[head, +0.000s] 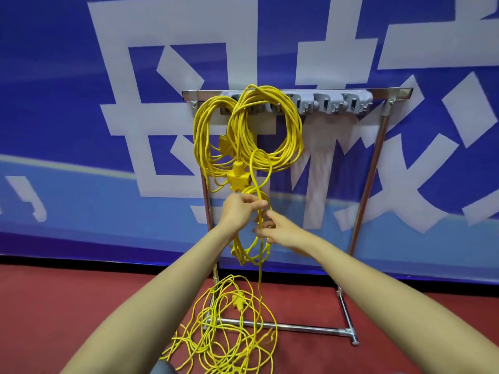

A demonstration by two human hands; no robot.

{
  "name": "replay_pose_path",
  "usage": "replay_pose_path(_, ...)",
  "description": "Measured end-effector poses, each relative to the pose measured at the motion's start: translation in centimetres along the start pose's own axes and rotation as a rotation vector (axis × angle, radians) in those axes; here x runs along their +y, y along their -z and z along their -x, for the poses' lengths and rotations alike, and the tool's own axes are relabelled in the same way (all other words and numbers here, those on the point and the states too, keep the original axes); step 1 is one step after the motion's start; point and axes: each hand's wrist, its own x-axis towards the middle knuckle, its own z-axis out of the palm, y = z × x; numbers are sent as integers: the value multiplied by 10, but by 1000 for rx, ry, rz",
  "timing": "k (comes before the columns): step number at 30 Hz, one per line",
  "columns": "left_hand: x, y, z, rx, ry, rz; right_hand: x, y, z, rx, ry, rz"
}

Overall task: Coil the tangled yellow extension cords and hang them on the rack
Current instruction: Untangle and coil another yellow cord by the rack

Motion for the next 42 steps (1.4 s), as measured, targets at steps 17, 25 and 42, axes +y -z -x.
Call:
replay_pose_path(17,-51,37,3,186,178,-88,45,36,-13,615,-81,143)
replay_pose_path(25,-56,57,-2,422,126,-65,57,44,2,385,-259,1046)
replay_pose_path(42,-59,47,2,31,76,46,2,11,-4,-288,412,1349)
